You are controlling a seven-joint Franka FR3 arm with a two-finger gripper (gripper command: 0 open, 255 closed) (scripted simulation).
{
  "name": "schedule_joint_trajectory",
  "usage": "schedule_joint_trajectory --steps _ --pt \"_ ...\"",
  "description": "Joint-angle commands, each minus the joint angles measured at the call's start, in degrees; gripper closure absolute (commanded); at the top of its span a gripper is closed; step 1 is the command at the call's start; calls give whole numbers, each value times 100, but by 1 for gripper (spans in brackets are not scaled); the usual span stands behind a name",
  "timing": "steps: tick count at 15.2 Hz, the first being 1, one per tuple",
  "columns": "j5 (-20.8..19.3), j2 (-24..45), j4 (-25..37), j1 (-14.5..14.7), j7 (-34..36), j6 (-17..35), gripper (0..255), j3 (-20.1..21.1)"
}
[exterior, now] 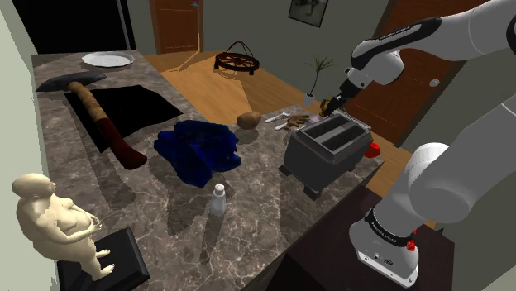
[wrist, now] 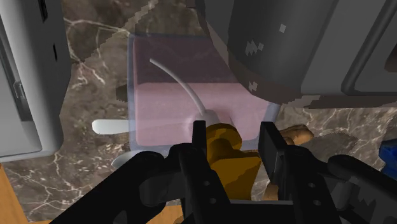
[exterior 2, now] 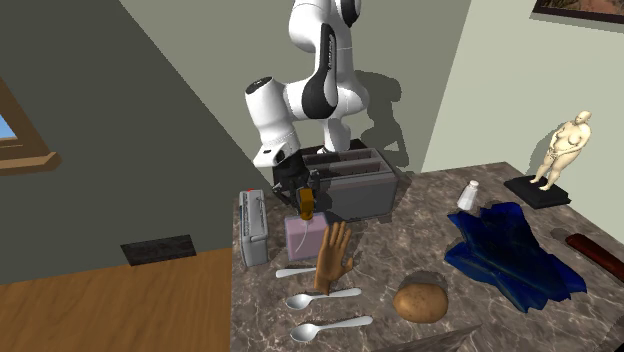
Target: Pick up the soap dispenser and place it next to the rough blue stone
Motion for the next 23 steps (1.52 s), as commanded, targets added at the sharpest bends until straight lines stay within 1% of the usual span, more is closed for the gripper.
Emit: schedule_joint_trajectory --steps 1,6,14,23 --pt "-1 1 -2 0 0 0 255 0" --pt "1 3 -2 1 -2 1 255 -1" --pt "-474 -434 286 -217 509 -545 255 281" --pt "-766 -766 712 -361 912 -1191 255 536"
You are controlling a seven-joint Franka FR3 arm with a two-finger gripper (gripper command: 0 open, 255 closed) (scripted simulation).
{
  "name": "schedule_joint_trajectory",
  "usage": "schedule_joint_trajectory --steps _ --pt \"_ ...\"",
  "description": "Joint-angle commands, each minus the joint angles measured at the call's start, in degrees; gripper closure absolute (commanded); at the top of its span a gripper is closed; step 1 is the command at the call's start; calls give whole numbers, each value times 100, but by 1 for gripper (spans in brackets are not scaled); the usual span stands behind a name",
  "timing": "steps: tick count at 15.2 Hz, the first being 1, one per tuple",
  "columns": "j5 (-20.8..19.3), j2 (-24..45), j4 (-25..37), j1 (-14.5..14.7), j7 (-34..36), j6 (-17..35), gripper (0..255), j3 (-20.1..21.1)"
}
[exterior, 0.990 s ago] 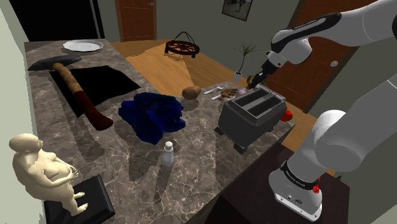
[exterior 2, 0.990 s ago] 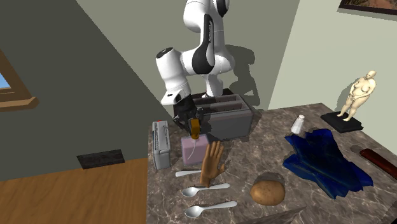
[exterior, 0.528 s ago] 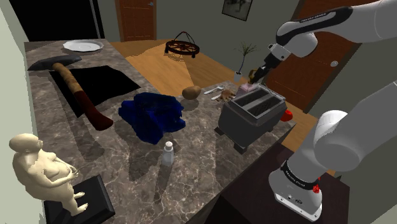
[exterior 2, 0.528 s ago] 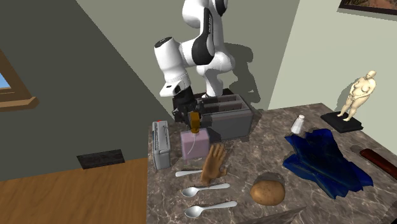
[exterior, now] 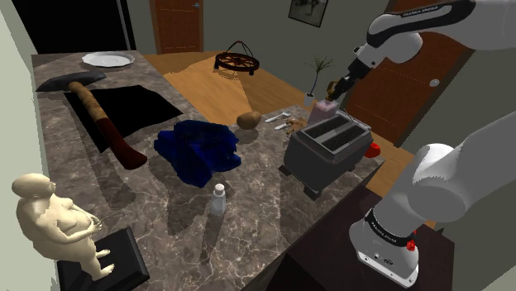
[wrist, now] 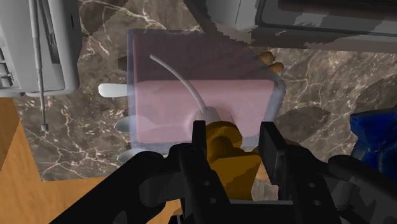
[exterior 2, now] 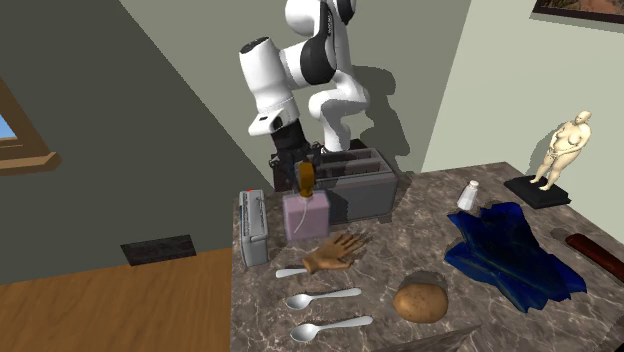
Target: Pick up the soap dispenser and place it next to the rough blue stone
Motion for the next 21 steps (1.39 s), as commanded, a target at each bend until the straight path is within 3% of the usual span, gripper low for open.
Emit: schedule_joint_trajectory --steps 1,21 --pt "-49 -59 114 -22 79 -155 255 51" --pt "-217 -292 1429 -55 614 -1603 255 371"
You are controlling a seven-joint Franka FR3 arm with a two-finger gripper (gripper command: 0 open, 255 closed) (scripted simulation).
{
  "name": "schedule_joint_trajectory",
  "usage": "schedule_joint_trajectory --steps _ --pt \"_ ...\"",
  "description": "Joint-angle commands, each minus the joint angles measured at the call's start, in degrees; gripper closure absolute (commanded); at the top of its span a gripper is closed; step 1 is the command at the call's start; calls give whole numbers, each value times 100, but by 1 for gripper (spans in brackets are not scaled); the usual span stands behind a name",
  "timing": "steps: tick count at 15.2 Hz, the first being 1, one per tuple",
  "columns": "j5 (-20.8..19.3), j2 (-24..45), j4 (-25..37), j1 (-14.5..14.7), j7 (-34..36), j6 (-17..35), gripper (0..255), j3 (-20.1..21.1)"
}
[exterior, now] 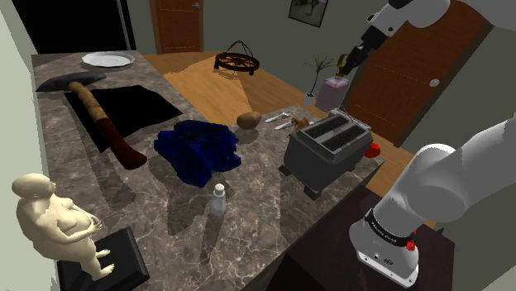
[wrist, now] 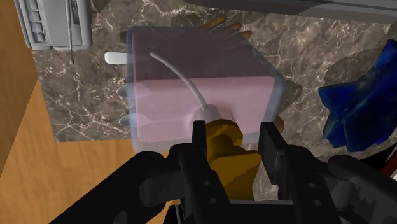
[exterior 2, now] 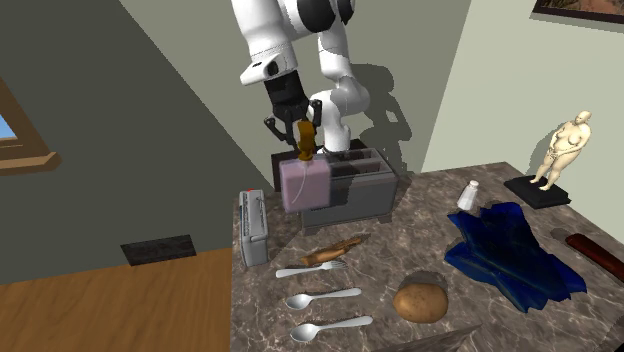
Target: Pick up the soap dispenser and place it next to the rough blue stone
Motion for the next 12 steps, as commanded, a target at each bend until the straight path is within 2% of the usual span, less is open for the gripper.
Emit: schedule_joint_trajectory --steps 1,12 --pt "4 7 158 11 42 -147 255 20" --pt "74 144 1104 96 208 -954 255 49"
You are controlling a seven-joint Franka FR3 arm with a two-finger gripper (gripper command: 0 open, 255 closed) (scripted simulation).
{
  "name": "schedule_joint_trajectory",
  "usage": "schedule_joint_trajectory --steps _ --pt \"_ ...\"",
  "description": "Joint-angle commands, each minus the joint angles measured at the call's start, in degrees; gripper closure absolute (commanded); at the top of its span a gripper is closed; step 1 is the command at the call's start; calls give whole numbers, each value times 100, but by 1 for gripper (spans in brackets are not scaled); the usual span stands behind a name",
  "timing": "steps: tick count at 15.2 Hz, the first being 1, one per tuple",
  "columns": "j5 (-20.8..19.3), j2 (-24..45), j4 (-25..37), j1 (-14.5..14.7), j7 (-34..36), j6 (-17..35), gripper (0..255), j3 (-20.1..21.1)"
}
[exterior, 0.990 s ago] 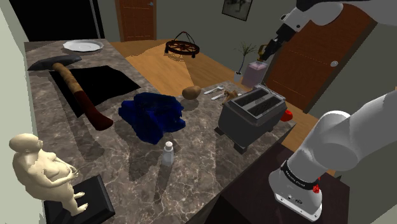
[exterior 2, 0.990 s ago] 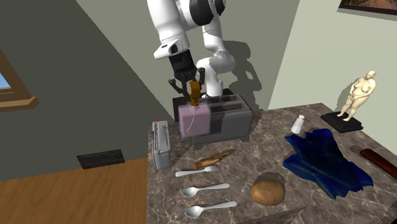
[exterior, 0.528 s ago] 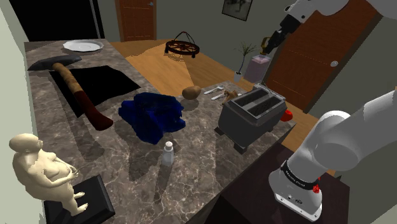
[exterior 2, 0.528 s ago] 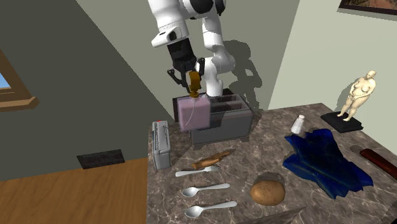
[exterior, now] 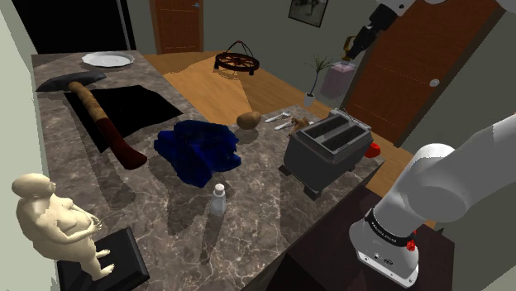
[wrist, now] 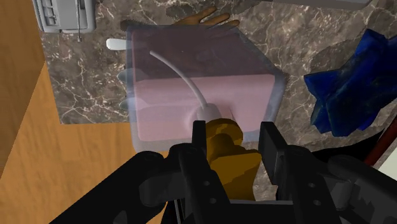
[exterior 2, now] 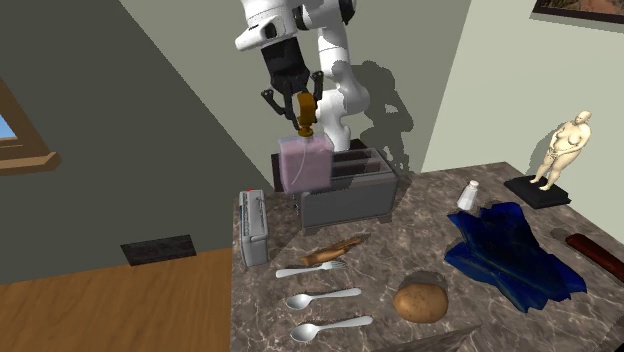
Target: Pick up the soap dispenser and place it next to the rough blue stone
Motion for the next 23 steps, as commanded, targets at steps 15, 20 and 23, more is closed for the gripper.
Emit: schedule_joint_trajectory --steps 15,20,23 --pt "-142 -656 -126 50 1231 -281 255 1079" --pt "-116 -1034 -620 90 1961 -53 255 1772" --pt "-57 -1180 -837 147 2382 79 255 2160"
